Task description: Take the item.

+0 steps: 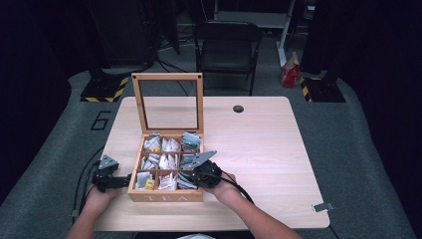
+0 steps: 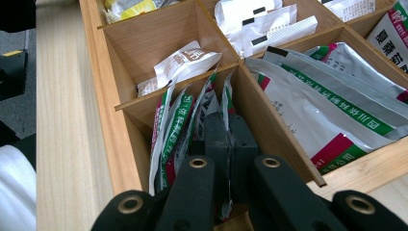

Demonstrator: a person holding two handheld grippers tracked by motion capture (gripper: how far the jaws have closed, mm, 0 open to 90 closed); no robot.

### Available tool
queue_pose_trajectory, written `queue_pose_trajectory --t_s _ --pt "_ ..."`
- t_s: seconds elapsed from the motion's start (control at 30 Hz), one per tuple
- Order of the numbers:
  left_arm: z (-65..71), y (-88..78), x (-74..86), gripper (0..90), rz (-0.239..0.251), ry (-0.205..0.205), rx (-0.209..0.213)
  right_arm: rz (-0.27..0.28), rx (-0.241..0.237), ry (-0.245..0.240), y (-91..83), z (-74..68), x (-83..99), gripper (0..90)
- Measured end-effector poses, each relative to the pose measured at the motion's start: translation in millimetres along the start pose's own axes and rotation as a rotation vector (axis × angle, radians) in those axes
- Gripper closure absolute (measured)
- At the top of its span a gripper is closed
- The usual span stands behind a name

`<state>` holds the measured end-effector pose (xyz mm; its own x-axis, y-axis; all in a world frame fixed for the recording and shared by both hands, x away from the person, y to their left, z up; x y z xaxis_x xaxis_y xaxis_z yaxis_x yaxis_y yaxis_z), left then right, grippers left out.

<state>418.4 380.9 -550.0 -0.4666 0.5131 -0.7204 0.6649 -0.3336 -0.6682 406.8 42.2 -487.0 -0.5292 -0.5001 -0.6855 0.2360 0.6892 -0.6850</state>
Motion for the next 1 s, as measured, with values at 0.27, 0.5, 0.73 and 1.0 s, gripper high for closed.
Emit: queue_pose_trajectory --t_s 0.27,0.5,0.73,1.0 --pt "0.0 0.0 0.0 15.7 0.000 0.000 0.000 0.007 -0.008 0.004 -2.4 -0.2 -0.9 90.0" --pt "0.0 0.1 0.0 15.7 0.001 0.000 -0.001 0.027 -0.024 0.013 -7.9 -1.1 -4.4 90.0" --pt "0.3 1.1 0.0 15.6 0.013 -0.003 -0.009 0.042 -0.034 0.009 -13.5 -3.7 -10.0 90.0" --pt "0.1 0.6 0.0 15.7 0.006 -0.002 -0.005 0.061 -0.038 -0.002 -23.6 -5.0 -18.7 90.0"
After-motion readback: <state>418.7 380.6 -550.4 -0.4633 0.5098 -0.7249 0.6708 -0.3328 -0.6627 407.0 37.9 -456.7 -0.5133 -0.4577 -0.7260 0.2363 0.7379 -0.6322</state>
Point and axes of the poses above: each handheld gripper's, and its own axes: y roughly forward along the jaws, x roughly out of its underside, z roughly to its right, the point moved 3 cm from there along y, roughly forward along the jaws, and after that the axes turned 15 degrees about y, right-handed, at the moved point
